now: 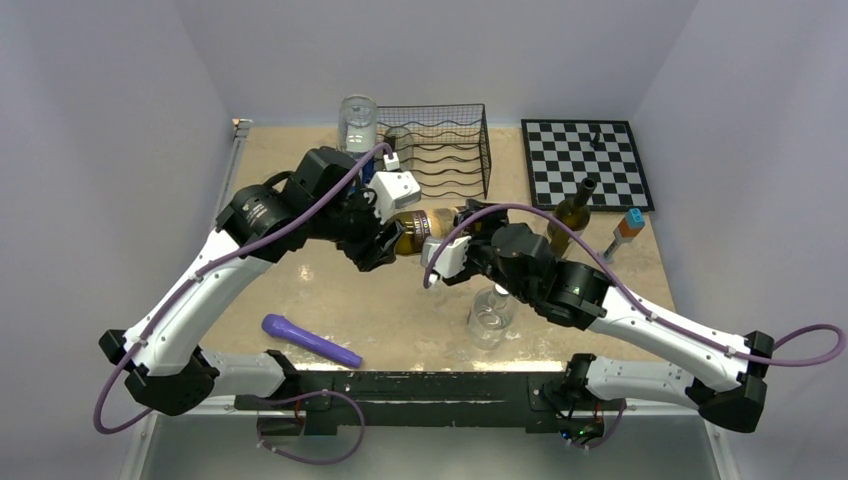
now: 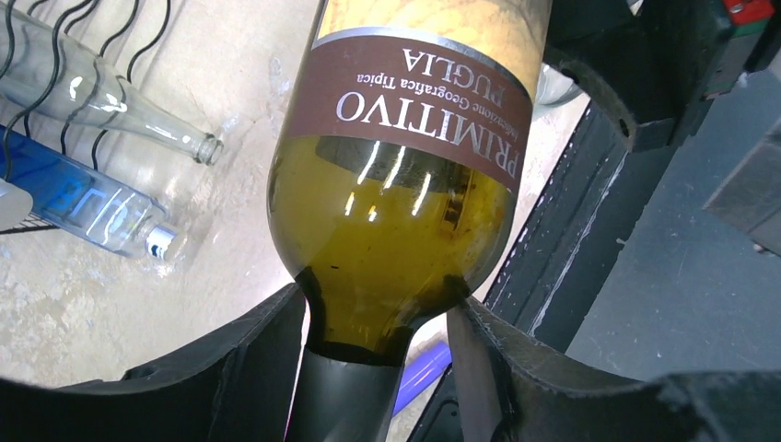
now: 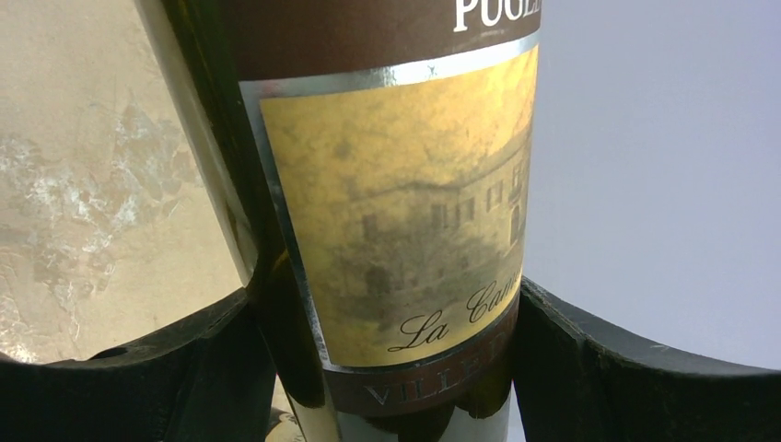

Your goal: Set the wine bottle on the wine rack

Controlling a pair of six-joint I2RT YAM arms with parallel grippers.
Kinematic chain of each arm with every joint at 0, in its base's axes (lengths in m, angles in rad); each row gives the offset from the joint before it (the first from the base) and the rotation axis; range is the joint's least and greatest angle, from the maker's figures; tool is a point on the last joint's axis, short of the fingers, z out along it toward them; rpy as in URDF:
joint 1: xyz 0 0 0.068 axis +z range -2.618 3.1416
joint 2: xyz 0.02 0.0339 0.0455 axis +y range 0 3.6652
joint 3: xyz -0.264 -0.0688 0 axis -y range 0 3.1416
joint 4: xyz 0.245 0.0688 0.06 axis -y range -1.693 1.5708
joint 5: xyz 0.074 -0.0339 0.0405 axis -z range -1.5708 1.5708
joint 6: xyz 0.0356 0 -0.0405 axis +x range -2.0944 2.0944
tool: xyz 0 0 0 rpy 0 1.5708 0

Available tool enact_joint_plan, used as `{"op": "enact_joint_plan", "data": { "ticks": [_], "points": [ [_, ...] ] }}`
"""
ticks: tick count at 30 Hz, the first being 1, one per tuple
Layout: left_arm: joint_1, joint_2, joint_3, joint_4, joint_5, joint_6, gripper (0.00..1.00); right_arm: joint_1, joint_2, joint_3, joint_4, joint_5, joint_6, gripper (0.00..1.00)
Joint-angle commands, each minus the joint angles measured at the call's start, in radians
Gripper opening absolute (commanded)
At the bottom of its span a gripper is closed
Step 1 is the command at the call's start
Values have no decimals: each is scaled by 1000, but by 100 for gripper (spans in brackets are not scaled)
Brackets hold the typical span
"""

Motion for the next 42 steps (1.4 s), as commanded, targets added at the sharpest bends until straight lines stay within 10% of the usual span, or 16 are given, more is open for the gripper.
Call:
{"op": "enact_joint_plan", "data": {
  "ticks": [1, 42],
  "points": [
    [-27, 27, -18, -43, 66, 17, 62, -3, -85, 64, 401, -40, 64, 0],
    [-41, 16, 75, -118, 6, 107, 86, 5, -70, -158, 487, -125, -360, 0]
  ]
}}
